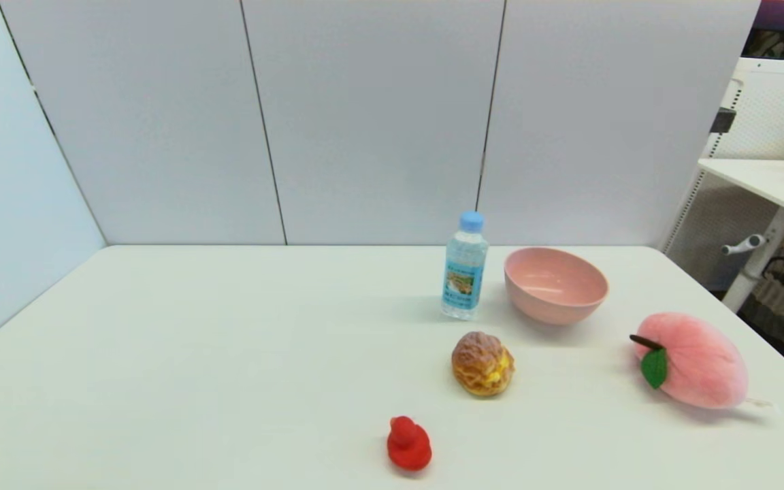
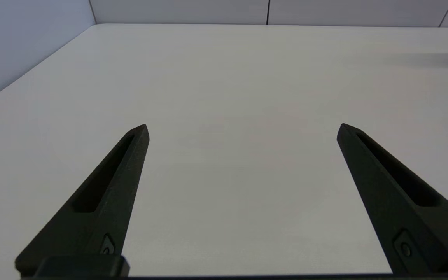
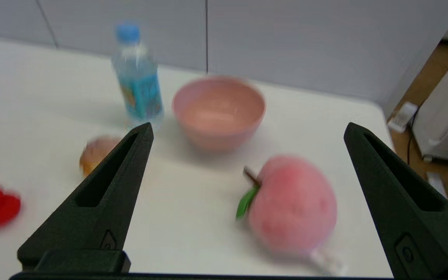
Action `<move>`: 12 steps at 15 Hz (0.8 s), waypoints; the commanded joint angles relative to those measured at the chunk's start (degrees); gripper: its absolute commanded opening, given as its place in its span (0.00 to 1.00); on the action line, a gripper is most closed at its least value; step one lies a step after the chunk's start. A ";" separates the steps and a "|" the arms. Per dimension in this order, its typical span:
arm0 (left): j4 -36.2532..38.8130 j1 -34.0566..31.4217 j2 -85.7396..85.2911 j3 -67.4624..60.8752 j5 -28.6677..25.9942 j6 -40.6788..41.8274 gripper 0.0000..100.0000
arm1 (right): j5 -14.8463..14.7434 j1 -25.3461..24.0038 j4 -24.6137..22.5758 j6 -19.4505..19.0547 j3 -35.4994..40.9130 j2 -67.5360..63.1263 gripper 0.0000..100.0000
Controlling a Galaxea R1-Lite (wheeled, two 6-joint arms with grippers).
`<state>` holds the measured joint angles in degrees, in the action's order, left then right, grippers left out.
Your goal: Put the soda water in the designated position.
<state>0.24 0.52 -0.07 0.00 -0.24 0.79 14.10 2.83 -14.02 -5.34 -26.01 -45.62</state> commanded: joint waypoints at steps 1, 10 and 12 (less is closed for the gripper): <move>0.02 0.00 0.07 0.00 -0.02 0.00 1.00 | -11.73 -4.76 8.83 -3.89 14.24 16.61 1.00; 0.02 0.00 0.07 0.00 -0.02 0.00 1.00 | -13.75 -6.08 12.00 -1.96 25.93 29.88 1.00; 0.02 0.00 0.07 0.00 -0.02 0.00 1.00 | -12.17 -2.21 14.28 -0.99 25.93 32.87 1.00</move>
<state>0.24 0.51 -0.07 0.00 -0.24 0.79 1.07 -2.47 -0.74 -6.75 -0.40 -16.14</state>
